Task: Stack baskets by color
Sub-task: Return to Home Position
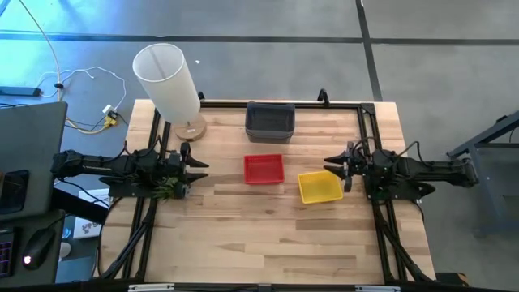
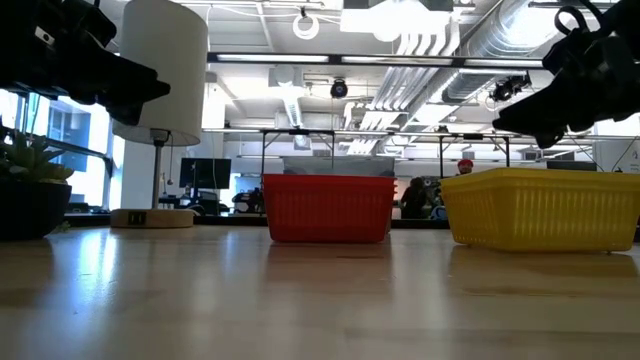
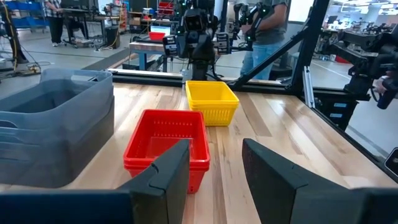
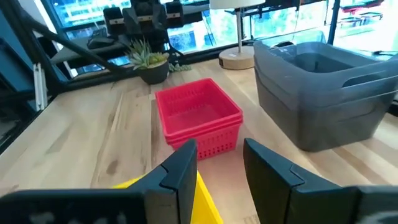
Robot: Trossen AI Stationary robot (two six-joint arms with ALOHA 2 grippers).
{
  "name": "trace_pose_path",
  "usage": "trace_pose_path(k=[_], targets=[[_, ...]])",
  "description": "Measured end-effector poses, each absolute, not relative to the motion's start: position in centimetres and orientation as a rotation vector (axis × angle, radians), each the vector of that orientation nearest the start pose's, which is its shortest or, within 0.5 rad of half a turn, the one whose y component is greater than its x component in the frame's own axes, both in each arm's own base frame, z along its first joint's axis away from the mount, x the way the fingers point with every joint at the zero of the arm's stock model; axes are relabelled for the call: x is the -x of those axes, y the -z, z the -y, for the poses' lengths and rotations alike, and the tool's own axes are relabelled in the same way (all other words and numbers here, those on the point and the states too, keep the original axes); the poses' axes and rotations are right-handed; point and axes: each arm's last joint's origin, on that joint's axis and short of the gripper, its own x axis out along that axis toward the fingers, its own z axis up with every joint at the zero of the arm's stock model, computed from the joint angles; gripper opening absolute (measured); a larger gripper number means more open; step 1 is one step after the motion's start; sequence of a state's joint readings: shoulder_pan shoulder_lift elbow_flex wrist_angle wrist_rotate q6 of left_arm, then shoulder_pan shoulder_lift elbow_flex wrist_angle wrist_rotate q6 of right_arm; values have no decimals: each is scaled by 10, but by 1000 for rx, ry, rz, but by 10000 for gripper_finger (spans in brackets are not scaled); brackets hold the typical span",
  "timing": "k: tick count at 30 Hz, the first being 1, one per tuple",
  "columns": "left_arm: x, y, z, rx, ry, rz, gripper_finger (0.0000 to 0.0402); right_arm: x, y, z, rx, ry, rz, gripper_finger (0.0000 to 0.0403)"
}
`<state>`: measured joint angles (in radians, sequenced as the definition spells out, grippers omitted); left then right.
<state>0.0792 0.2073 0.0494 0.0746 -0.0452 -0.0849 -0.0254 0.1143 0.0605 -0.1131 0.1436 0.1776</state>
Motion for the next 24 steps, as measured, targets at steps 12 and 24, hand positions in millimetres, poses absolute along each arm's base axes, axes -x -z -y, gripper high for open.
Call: trace_pose_path(k=[12, 24], targets=[[-109, -171, -10, 86, -128, -78, 135, -101, -163, 6, -245, 178, -160, 119], [-109, -171, -10, 86, -127, -78, 135, -101, -163, 6, -278, 172, -159, 119]])
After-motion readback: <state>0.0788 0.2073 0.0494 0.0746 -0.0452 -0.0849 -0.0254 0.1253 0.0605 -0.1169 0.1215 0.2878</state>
